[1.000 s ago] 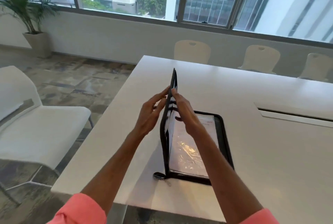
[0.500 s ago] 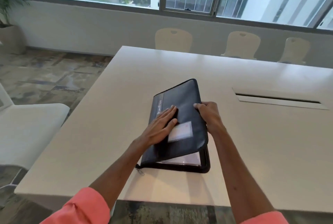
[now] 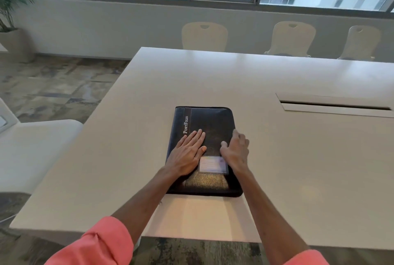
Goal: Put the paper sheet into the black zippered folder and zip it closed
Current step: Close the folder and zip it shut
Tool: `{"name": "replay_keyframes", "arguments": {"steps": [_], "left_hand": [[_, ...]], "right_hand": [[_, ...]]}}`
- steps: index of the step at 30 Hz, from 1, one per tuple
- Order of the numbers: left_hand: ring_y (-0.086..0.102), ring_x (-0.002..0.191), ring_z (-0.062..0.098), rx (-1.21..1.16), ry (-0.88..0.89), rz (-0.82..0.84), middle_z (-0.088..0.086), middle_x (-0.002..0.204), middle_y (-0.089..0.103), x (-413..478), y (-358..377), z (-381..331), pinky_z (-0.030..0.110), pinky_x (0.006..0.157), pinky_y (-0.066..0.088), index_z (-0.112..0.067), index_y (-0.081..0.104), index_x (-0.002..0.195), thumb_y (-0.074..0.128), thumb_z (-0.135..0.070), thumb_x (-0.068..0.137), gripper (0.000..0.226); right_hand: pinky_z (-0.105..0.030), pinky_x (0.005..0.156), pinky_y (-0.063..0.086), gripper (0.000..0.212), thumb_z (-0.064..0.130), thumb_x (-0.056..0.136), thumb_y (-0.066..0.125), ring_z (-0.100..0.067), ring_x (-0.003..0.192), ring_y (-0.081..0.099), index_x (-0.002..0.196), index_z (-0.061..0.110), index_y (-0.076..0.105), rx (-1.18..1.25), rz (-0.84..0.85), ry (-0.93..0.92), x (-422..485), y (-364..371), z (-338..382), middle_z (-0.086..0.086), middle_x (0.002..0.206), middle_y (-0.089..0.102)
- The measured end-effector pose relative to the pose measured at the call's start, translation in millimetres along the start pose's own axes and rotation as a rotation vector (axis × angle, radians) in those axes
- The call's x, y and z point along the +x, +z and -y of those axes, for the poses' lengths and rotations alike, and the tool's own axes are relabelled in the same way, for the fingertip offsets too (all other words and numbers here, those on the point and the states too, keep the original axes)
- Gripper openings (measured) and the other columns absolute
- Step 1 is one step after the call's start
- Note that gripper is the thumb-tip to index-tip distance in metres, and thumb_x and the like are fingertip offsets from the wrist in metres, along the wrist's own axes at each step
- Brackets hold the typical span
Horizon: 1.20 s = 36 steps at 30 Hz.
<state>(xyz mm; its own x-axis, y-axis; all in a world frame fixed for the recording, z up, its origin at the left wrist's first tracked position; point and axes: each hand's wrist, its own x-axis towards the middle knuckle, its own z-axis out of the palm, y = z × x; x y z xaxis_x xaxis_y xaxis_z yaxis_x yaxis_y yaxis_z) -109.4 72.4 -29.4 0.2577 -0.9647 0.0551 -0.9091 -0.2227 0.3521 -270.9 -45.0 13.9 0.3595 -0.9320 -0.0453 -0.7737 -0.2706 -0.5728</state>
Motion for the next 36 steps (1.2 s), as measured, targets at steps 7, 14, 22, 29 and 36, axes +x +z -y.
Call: {"name": "replay_keyframes", "arguments": {"steps": [7, 14, 22, 29, 36], "left_hand": [[-0.006, 0.167, 0.005, 0.053, 0.000, -0.041, -0.010, 0.181, 0.000, 16, 5, 5, 0.037, 0.138, 0.002, -0.027, 0.007, 0.175, 0.016, -0.048, 0.118, 0.061], [0.010, 0.168, 0.011, -0.233, 0.023, -0.004, 0.002, 0.180, 0.022, 33, -13, 22, 0.042, 0.138, 0.011, -0.016, 0.032, 0.170, 0.037, -0.028, 0.118, 0.054], [0.018, 0.167, 0.016, -0.242, 0.029, -0.034, 0.003, 0.178, 0.028, -31, -22, 36, 0.038, 0.137, 0.013, -0.016, 0.036, 0.169, 0.041, -0.025, 0.118, 0.052], [0.061, 0.138, 0.019, -0.298, -0.044, -0.204, 0.000, 0.149, 0.067, -99, -44, 49, 0.044, 0.119, 0.047, -0.020, 0.065, 0.148, 0.050, -0.017, 0.111, 0.040], [0.073, 0.113, 0.011, -0.328, -0.053, -0.246, -0.008, 0.122, 0.081, -156, -53, 68, 0.043, 0.104, 0.060, -0.025, 0.078, 0.131, 0.063, -0.012, 0.107, 0.031]], "right_hand": [[-0.051, 0.136, -0.005, 0.069, 0.048, 0.115, 0.023, -0.018, 0.169, -0.010, 0.175, 0.018, 0.005, -0.259, 0.127, -0.255, -28, 46, 3, -0.002, 0.184, -0.007], [-0.054, 0.136, -0.004, 0.068, 0.048, 0.114, 0.014, -0.016, 0.170, -0.005, 0.175, 0.020, 0.007, -0.308, 0.064, -0.288, -13, 58, 3, -0.001, 0.184, -0.001], [-0.057, 0.135, 0.008, 0.066, 0.041, 0.114, 0.034, -0.022, 0.169, 0.012, 0.173, 0.014, 0.021, -0.190, -0.045, -0.337, -31, 67, 12, -0.007, 0.182, 0.019], [-0.046, 0.107, 0.048, 0.034, 0.019, 0.100, 0.060, -0.020, 0.126, 0.054, 0.134, 0.018, 0.059, 0.089, -0.130, -0.605, -110, 87, 45, -0.002, 0.133, 0.063], [-0.034, 0.080, 0.040, 0.012, 0.035, 0.096, 0.063, -0.013, 0.088, 0.046, 0.100, 0.025, 0.057, 0.009, -0.165, -0.658, -163, 103, 64, 0.007, 0.098, 0.057]]}}
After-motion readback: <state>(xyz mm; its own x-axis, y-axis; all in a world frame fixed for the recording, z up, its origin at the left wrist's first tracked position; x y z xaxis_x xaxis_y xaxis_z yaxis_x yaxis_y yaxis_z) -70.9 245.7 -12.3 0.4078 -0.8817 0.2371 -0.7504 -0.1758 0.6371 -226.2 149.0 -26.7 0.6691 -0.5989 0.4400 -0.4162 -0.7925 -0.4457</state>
